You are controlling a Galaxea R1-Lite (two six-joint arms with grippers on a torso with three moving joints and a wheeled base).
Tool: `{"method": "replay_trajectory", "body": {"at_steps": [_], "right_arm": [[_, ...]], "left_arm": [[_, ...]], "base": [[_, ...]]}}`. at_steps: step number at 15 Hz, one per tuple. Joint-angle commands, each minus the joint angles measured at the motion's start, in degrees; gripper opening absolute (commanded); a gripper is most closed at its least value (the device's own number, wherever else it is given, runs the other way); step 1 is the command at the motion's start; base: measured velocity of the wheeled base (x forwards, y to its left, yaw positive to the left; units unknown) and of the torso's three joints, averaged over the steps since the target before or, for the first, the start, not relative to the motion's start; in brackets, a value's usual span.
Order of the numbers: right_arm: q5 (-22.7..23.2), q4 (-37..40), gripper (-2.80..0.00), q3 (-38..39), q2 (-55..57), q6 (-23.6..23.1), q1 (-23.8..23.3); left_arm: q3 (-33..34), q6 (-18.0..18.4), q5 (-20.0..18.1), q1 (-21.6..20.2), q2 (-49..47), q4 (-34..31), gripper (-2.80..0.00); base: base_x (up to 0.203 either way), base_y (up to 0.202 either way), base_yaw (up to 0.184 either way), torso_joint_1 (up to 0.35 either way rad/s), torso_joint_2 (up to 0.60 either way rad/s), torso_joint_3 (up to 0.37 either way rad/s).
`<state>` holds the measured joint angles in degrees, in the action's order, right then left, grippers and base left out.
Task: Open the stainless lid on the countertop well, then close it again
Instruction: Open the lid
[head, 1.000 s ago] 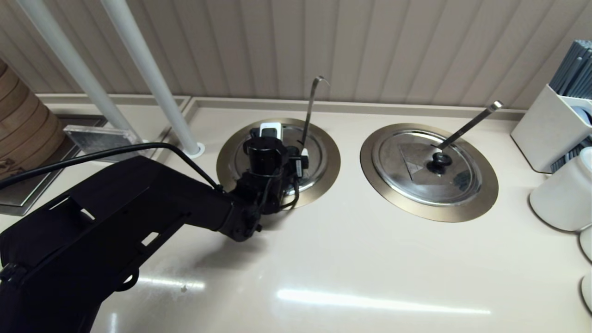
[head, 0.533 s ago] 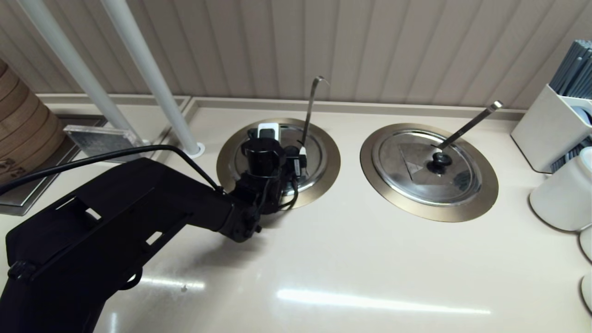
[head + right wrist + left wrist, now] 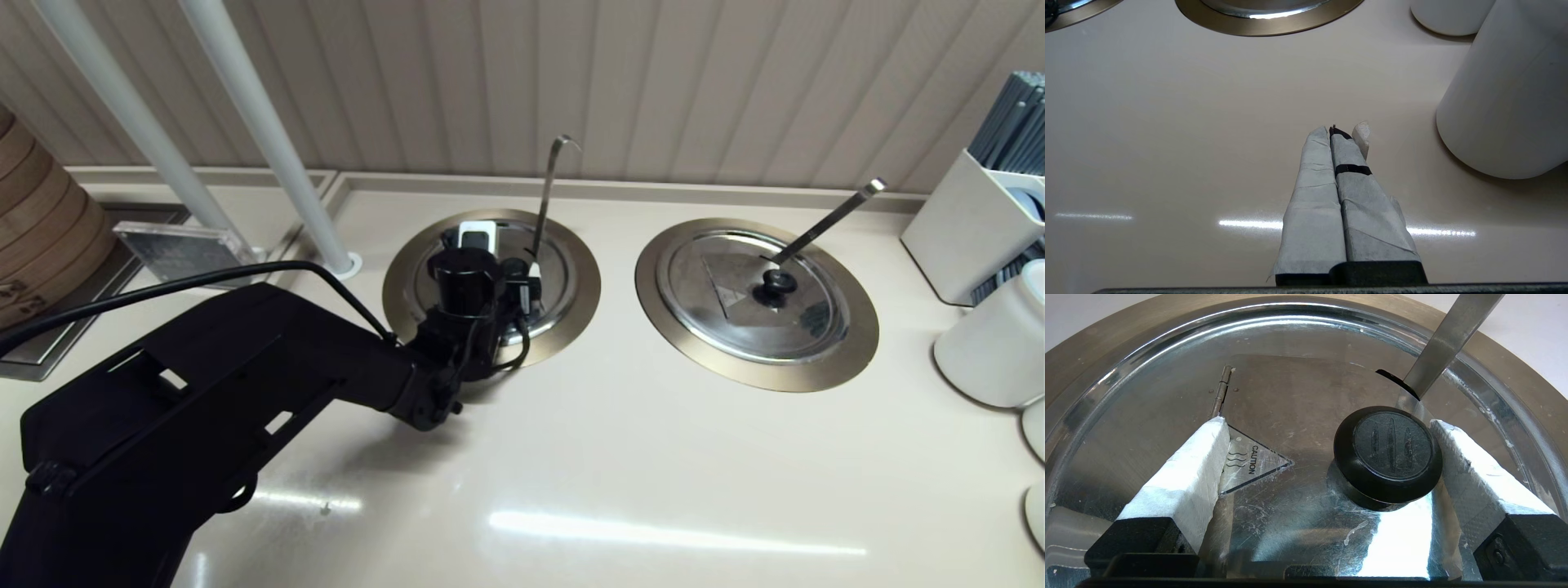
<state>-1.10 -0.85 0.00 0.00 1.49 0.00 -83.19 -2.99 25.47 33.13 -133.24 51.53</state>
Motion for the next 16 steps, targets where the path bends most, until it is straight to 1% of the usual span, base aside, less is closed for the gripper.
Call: {"method": "replay_trajectory", "body": {"at_steps": [1,10,16], "right_arm": [[-0.04,-0.03,-2.8,0.26,0.0,0.01,0.0],[-0.05,-0.03,-2.8,0.26,0.0,0.01,0.0],[-0.05,-0.03,-2.8,0.26,0.0,0.01,0.0]], "left_arm": [[-0.04,0.19,0.28,-0.09,-0.7,0.06,0.0],[-0.83,0.44,0.1,-2.1,-0.35,0.06,0.0],[-0.83,0.35,0.1,-2.37,0.18,0.06,0.0]], "base": [[0.0,0.0,0.0,0.0,0.0,0.0],[0.0,0.0,0.0,0.0,0.0,0.0],[0.0,0.0,0.0,0.0,0.0,0.0]]}}
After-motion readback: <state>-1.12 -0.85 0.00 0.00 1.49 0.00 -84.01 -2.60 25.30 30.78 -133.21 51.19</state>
